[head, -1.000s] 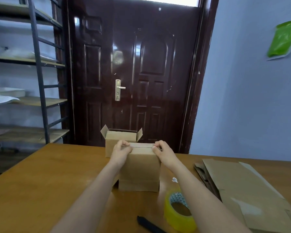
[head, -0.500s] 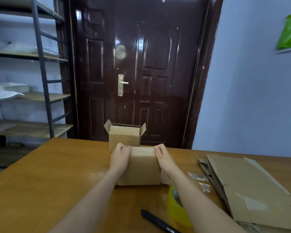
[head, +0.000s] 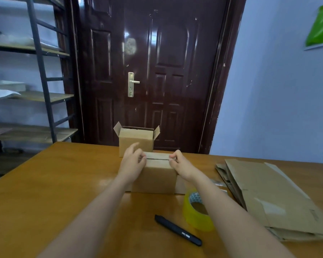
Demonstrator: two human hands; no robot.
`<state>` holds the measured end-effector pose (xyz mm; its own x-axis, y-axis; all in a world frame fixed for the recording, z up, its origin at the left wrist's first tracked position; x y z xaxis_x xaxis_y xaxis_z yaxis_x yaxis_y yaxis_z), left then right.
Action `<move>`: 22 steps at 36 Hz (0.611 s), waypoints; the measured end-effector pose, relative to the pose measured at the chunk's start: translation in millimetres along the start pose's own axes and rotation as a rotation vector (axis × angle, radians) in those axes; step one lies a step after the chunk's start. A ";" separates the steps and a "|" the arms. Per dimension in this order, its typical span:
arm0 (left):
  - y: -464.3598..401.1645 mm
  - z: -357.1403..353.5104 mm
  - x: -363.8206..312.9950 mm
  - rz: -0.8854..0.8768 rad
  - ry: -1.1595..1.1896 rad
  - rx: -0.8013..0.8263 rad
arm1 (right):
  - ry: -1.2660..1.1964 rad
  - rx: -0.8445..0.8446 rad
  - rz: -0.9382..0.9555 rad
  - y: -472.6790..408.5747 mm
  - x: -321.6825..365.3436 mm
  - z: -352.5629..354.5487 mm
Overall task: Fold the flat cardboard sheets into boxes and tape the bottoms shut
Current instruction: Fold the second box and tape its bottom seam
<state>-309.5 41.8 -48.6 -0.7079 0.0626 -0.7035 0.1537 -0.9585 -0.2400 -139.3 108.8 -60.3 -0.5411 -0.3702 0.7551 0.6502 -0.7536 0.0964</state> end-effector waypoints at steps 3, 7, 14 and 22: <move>-0.9 -6.1 -30.7 -0.130 -0.372 0.059 | 0.033 -0.009 -0.012 0.9 1.2 -0.6; -2.8 -16.1 -38.9 -0.018 -0.360 0.143 | 0.104 -0.084 -0.013 5.2 4.6 -1.2; 2.3 -18.0 -42.1 -0.046 -0.373 0.140 | 0.122 -0.189 -0.003 27.6 -6.4 10.9; 3.4 -18.2 -39.5 -0.045 -0.385 0.147 | 0.123 0.237 -0.054 77.3 -22.3 -6.7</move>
<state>-268.5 41.1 -33.8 -0.9223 0.0238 -0.3857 0.0362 -0.9884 -0.1475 -80.5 55.2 -74.1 -0.6297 -0.4069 0.6617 0.7173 -0.6316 0.2942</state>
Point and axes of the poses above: each hand's wrist, its own y-axis away from the middle knuckle, its own z-axis out of the back of the hand, x = y × z, the point moved 7 cm from there along -y, towards the middle knuckle, and after that the axes turned 14 degrees about x, right-handed, at the moved point
